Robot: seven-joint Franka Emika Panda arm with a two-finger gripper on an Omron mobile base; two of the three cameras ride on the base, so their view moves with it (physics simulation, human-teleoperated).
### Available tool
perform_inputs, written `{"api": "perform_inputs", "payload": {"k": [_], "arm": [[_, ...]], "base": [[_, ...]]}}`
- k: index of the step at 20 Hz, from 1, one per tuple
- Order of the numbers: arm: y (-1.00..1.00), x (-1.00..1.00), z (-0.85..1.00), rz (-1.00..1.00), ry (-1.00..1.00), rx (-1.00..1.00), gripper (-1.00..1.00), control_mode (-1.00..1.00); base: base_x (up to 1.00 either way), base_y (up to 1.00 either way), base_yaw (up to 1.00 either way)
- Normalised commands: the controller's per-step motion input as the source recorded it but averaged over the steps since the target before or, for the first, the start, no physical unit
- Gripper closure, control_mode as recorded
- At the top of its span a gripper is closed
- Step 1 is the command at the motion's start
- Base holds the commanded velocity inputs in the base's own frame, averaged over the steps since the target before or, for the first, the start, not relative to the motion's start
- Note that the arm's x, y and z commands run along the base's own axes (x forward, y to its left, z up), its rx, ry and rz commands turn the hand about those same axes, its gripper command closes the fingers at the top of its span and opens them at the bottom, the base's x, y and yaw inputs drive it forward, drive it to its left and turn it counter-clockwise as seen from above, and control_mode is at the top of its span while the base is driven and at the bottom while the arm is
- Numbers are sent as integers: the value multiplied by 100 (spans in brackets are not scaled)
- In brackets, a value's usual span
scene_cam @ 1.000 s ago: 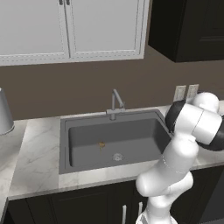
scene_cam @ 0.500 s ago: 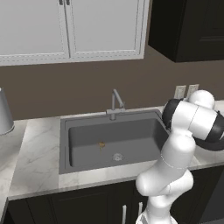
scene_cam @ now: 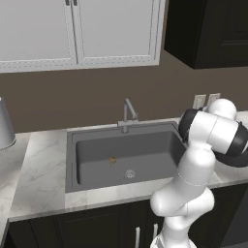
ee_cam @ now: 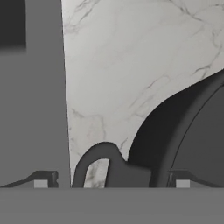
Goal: Dump the garlic from the pot into the sink. Then turn on the water and wash the garlic. Then turn off the water and put the garlic back in the pot.
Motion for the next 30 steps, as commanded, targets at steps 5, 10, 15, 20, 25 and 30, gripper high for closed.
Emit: {"api": "perform_inputs", "payload": {"k": [5, 10, 15, 20, 25, 30], "arm": [[5, 0, 26, 0, -1, 0, -100, -100], [9, 0, 31, 0, 0, 0, -100, -100], [26, -19, 46, 0, -9, 0, -100, -100], [46, -52, 52, 0, -20, 0, -100, -100], [60, -47, 38, 1, -18, 0, -100, -100], [73, -27, 26, 3, -21, 0, -100, -100]], "base": [[0, 0, 0], [0, 0, 0], [0, 0, 0], [0, 0, 0], [0, 0, 0], [0, 0, 0]]}}
